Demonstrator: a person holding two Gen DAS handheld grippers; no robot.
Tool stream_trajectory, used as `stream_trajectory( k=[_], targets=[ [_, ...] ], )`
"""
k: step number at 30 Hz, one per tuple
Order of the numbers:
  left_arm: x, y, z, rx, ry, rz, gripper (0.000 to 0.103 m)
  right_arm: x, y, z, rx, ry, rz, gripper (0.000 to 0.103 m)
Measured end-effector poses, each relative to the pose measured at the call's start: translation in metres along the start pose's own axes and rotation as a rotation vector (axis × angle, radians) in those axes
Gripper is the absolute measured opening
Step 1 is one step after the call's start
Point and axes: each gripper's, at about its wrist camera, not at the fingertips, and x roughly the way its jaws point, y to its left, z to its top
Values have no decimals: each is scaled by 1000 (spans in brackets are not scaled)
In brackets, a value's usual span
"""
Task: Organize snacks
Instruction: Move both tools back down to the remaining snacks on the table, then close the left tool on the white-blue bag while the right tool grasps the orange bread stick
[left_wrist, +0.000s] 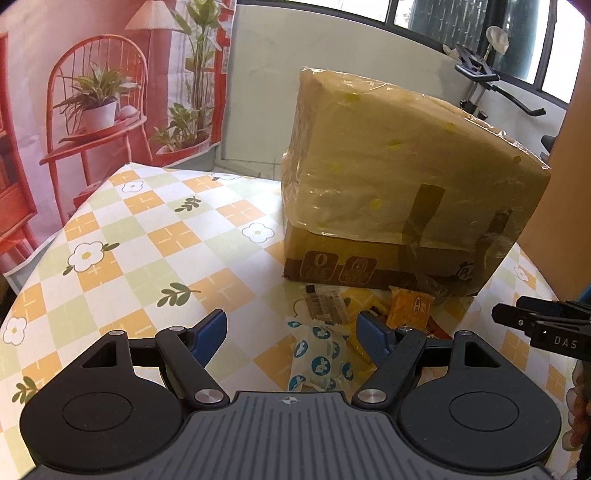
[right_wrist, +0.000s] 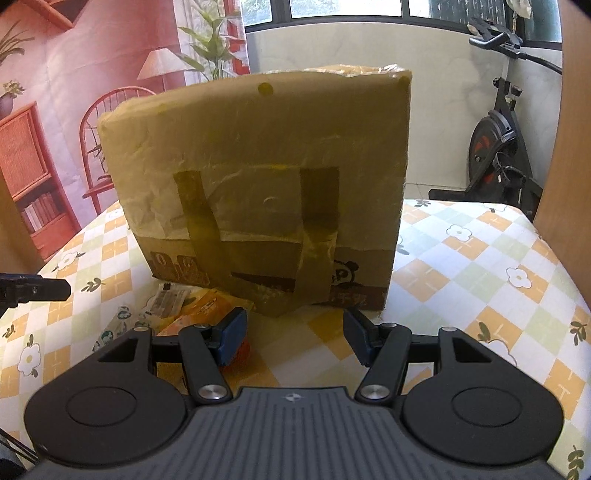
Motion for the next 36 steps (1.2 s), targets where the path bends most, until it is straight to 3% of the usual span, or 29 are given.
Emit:
stream_trajectory(
  k=[19,36],
  targets=[
    [7,5,-14,-33,49,10,79,19,9,-15,-23,74,47,61],
    [28,-6,-11,-9,67,-35,77,30,18,-15,-31,105,63,61]
  ],
)
